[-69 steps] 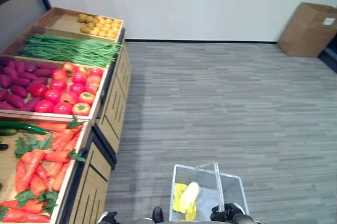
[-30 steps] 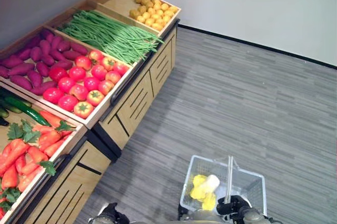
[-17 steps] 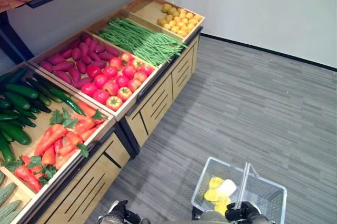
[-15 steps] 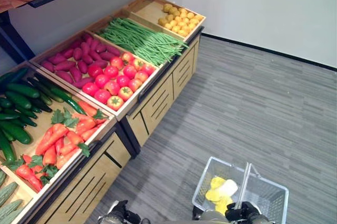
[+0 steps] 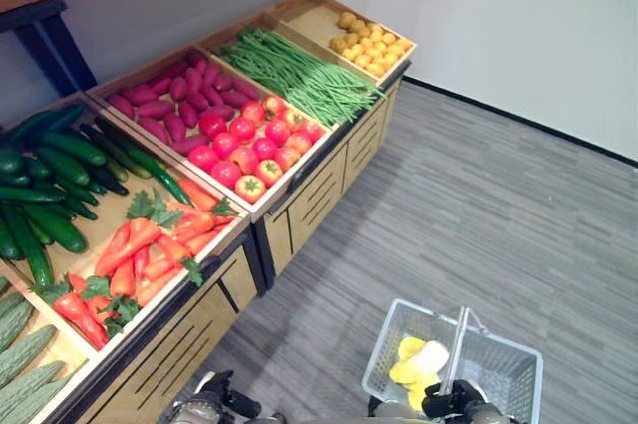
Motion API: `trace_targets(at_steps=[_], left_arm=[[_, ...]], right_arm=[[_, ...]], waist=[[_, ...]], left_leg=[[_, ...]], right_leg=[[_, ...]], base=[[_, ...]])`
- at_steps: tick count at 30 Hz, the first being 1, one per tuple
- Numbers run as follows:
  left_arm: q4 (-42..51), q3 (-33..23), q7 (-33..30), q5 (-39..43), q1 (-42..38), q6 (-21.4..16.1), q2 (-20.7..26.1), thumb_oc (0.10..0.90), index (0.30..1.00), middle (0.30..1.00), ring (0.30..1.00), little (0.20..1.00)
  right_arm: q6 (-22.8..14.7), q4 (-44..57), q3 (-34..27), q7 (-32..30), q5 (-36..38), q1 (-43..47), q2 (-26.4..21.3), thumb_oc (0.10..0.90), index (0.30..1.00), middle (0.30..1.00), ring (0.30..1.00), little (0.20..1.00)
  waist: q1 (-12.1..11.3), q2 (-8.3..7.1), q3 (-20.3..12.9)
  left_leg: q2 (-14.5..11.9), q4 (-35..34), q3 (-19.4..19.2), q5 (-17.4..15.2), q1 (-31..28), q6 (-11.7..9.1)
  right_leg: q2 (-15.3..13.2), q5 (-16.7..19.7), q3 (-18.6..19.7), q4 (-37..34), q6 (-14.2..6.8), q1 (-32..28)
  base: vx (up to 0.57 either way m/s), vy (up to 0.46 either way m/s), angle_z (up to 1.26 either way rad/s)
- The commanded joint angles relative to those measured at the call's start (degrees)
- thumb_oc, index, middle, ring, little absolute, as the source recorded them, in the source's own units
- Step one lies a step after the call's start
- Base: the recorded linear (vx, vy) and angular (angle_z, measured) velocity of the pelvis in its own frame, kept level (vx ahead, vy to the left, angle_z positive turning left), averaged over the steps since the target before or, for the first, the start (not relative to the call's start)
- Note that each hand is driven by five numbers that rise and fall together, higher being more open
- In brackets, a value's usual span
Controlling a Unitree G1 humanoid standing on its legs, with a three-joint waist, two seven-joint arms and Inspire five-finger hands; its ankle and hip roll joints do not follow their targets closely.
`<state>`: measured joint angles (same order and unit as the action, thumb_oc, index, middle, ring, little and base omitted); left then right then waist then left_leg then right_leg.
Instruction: Get the vegetables into the basket
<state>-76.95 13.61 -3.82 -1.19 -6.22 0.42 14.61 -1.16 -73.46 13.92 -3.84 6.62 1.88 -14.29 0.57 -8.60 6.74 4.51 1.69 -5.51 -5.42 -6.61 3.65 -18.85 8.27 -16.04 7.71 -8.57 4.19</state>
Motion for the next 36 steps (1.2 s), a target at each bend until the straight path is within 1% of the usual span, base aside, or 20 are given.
trace_targets(at_steps=[1, 2, 3, 5, 6, 7, 8, 11, 13, 17, 18, 20, 22, 23, 24, 26, 28, 34, 35, 36], left_arm=[[-0.28, 1.0, -0.36, -0.28, -1.5, -0.35, -1.46, 0.9, 1.0, 1.0, 1.0, 1.0], [-0.22, 0.96, -0.41, -0.16, -1.59, -0.41, -1.33, 0.9, 1.0, 1.0, 1.0, 1.0], [-0.4, 0.84, -0.53, 0.16, -1.95, -0.48, -1.19, 0.9, 1.0, 1.0, 1.0, 1.0], [-0.72, 0.87, -0.5, 0.08, -1.96, -0.43, -1.21, 0.9, 1.0, 1.0, 1.0, 1.0], [-1.34, 0.82, -0.43, -0.07, -1.83, -0.43, -1.3, 0.9, 1.0, 1.0, 1.0, 1.0], [-1.51, 0.89, -0.41, 0.0, -1.71, -0.38, -1.44, 0.9, 1.0, 1.0, 1.0, 1.0], [-1.54, 1.09, -0.3, 0.05, -1.6, -0.29, -1.67, 0.9, 1.0, 1.0, 1.0, 1.0], [-1.88, 1.12, -0.27, -0.03, -1.41, -0.18, -1.87, 0.9, 1.0, 1.0, 1.0, 1.0], [-1.99, 1.04, -0.45, 0.23, -1.22, -0.12, -2.01, 0.9, 1.0, 1.0, 1.0, 1.0], [-2.0, 1.66, -0.63, 0.11, -0.84, 0.02, -2.69, 0.9, 1.0, 1.0, 1.0, 1.0], [-1.95, 1.84, -0.7, 0.14, -0.86, 0.08, -2.8, 0.9, 1.0, 1.0, 1.0, 1.0], [-1.9, 2.39, -0.94, 0.66, -0.94, 0.19, -3.46, 0.9, 1.0, 1.0, 1.0, 1.0], [-1.66, 2.35, -1.06, 1.13, -0.92, 0.19, -3.71, 0.9, 1.0, 1.0, 1.0, 1.0], [-1.65, 2.44, -0.96, 1.42, -1.07, 0.29, -3.93, 0.9, 1.0, 1.0, 1.0, 1.0], [-1.57, 2.62, -0.95, 1.5, -1.16, 0.32, -4.08, 0.9, 1.0, 1.0, 1.0, 1.0], [-1.41, 2.81, -0.93, 1.51, -1.08, 0.34, -4.15, 0.9, 1.0, 1.0, 1.0, 1.0], [-1.21, 2.65, -0.87, 1.85, -1.06, 0.41, -4.29, 0.9, 1.0, 1.0, 1.0, 1.0], [-1.55, 2.56, -0.68, 1.62, -0.75, 0.58, -4.05, 0.9, 1.0, 1.0, 1.0, 1.0], [-1.48, 2.61, -0.62, 1.55, -0.72, 0.63, -4.06, 0.9, 1.0, 1.0, 1.0, 1.0], [-1.44, 2.6, -0.55, 1.24, -0.62, 0.76, -4.14, 0.9, 1.0, 1.0, 1.0, 1.0]], right_arm=[[0.13, -0.64, 2.83, 2.09, -0.45, 1.3, 0.62, 0.4, 0.3, 0.3, 0.3, 0.3], [0.12, -0.75, 2.91, 2.08, -0.42, 1.4, 0.72, 0.4, 0.3, 0.3, 0.3, 0.3], [0.21, -0.95, 3.23, 2.29, -0.33, 1.35, 0.87, 0.4, 0.3, 0.3, 0.3, 0.3], [0.17, -1.05, 3.29, 2.43, -0.31, 1.15, 0.83, 0.4, 0.3, 0.3, 0.3, 0.3], [0.0, -0.88, 3.55, 2.61, -0.59, 1.01, 0.85, 0.4, 0.3, 0.3, 0.3, 0.3], [-0.12, -0.81, 3.73, 2.57, -0.64, 0.99, 0.7, 0.4, 0.3, 0.3, 0.3, 0.3], [-0.18, -0.61, 3.83, 2.65, -0.51, 0.9, 0.58, 0.4, 0.3, 0.3, 0.3, 0.3], [-0.11, -0.9, 4.04, 2.74, -0.9, 0.87, 0.35, 0.4, 0.3, 0.3, 0.3, 0.3], [-0.06, -0.93, 4.2, 2.63, -1.11, 0.88, 0.31, 0.4, 0.3, 0.3, 0.3, 0.3], [-0.17, -1.03, 4.5, 2.62, -1.51, 0.75, -0.01, 0.4, 0.3, 0.3, 0.3, 0.3], [-0.19, -1.16, 4.46, 2.52, -1.4, 0.71, -0.11, 0.4, 0.3, 0.3, 0.3, 0.3], [-0.19, -1.49, 5.05, 2.47, -1.79, 0.85, -0.7, 0.4, 0.3, 0.3, 0.3, 0.3], [-0.2, -1.65, 5.12, 2.26, -1.96, 0.94, -0.99, 0.4, 0.3, 0.3, 0.3, 0.3], [-0.14, -1.92, 4.99, 2.22, -2.03, 0.97, -1.13, 0.4, 0.3, 0.3, 0.3, 0.3], [-0.13, -1.93, 5.02, 2.21, -2.19, 0.99, -1.21, 0.4, 0.3, 0.3, 0.3, 0.3], [-0.16, -1.82, 5.01, 2.24, -2.1, 0.89, -1.28, 0.4, 0.3, 0.3, 0.3, 0.3], [-0.15, -1.84, 4.95, 2.21, -1.99, 0.87, -1.58, 0.4, 0.3, 0.3, 0.3, 0.3], [-0.21, -1.75, 5.08, 2.34, -2.08, 0.3, -1.36, 0.4, 0.3, 0.3, 0.3, 0.3], [-0.21, -1.63, 5.1, 2.35, -2.12, 0.11, -1.33, 0.4, 0.3, 0.3, 0.3, 0.3], [-0.21, -1.42, 4.98, 2.28, -2.09, -0.19, -1.3, 0.4, 0.3, 0.3, 0.3, 0.3]], waist=[[1.29, 1.39, 4.39], [1.51, 1.36, 4.6], [2.22, 0.92, 5.01], [2.62, 0.72, 5.08], [2.87, 0.43, 4.86], [3.19, 0.53, 4.63], [3.29, 0.66, 4.41], [3.1, 1.06, 3.73], [2.96, 1.59, 3.21], [2.88, 2.95, 1.8], [2.88, 3.17, 1.54], [2.58, 4.25, 0.88], [2.35, 4.63, 0.63], [2.1, 4.81, 0.57], [1.93, 4.83, 0.62], [1.98, 4.84, 0.7], [1.5, 4.85, 0.69], [0.96, 5.07, 0.51], [0.97, 5.17, 0.59], [1.14, 5.21, 0.99]], left_leg=[[-1.52, -0.63, 3.59, -1.72, -2.7, -3.01], [-1.62, -0.13, 4.18, -1.95, -2.8, -3.08], [-1.42, 0.99, 6.69, -2.69, -3.16, -3.0], [-1.36, 1.58, 8.16, -3.27, -3.49, -3.03], [-1.16, 1.26, 9.77, -3.33, -4.18, -3.16], [-1.18, 0.82, 11.34, -3.18, -4.62, -3.32], [-1.38, 0.6, 12.59, -2.85, -4.85, -3.83], [-2.13, -0.07, 13.92, -2.62, -5.19, -4.47], [-3.21, -0.7, 14.81, -1.88, -5.38, -5.06], [-6.31, -1.07, 16.89, 0.21, -4.8, -6.93], [-6.75, -0.94, 17.36, 0.46, -4.38, -7.26], [-8.63, -0.2, 19.11, 2.82, -2.9, -8.95], [-9.22, 0.17, 19.51, 3.71, -2.12, -9.67], [-9.6, 0.85, 19.54, 4.87, -1.38, -10.23], [-9.8, 1.51, 19.34, 5.67, -0.82, -10.58], [-9.76, 1.99, 19.35, 5.73, -0.46, -10.74], [-9.85, 3.53, 17.89, 7.43, 0.63, -11.54], [-10.93, 2.4, 17.29, 9.22, 0.88, -12.47], [-11.36, 1.79, 16.43, 9.65, 1.09, -12.54], [-11.91, 0.81, 14.09, 10.01, 2.17, -12.27]], right_leg=[[4.66, 7.27, 12.32, -2.62, -4.52, 4.58], [4.68, 7.84, 12.61, -3.4, -4.76, 5.25], [5.56, 8.01, 14.8, -5.78, -5.16, 6.57], [6.43, 7.7, 15.92, -6.22, -5.26, 6.48], [7.54, 7.32, 17.36, -6.65, -5.22, 6.14], [8.93, 6.51, 19.34, -6.18, -5.09, 6.26], [9.87, 5.02, 20.42, -5.65, -4.82, 5.8], [10.36, 3.38, 20.55, -5.55, -4.24, 5.0], [10.71, 2.28, 19.78, -5.22, -3.68, 4.61], [11.49, -0.33, 16.67, -5.38, -1.83, 3.03], [11.62, -0.83, 16.09, -5.49, -1.56, 2.63], [12.59, -2.55, 13.25, -6.0, -0.19, 0.96], [12.85, -3.53, 11.89, -6.02, 0.41, 0.07], [13.07, -4.27, 10.76, -6.14, 0.96, -1.1], [13.12, -4.7, 9.91, -6.19, 1.25, -1.82], [13.15, -4.96, 9.41, -6.27, 1.41, -2.34], [13.37, -5.92, 6.99, -6.84, 2.22, -4.79], [13.98, -6.98, 4.19, -7.48, 2.97, -6.87], [14.02, -7.3, 3.32, -7.59, 3.05, -7.07], [13.85, -7.75, 1.83, -7.72, 3.13, -7.23]], base=[[0.15, 0.104, 0.64], [0.18, -0.013, 1.1], [0.19, -0.018, 1.1], [0.16, -0.024, 1.29], [0.17, -0.045, 1.21], [0.19, -0.093, 0.79], [0.14, -0.102, 0.61], [0.06, -0.088, 0.77], [0.08, -0.176, 0.27], [0.06, -0.201, 0.29], [0.06, -0.272, 0.67], [0.05, -0.331, 0.82], [0.03, -0.213, 0.43], [0.03, -0.178, 0.54], [0.02, -0.179, 0.51], [0.0, -0.094, 0.56], [0.0, -0.141, 0.27], [0.0, -0.068, 0.39], [-0.06, -0.057, 0.37], [-0.14, -0.042, 0.65]])
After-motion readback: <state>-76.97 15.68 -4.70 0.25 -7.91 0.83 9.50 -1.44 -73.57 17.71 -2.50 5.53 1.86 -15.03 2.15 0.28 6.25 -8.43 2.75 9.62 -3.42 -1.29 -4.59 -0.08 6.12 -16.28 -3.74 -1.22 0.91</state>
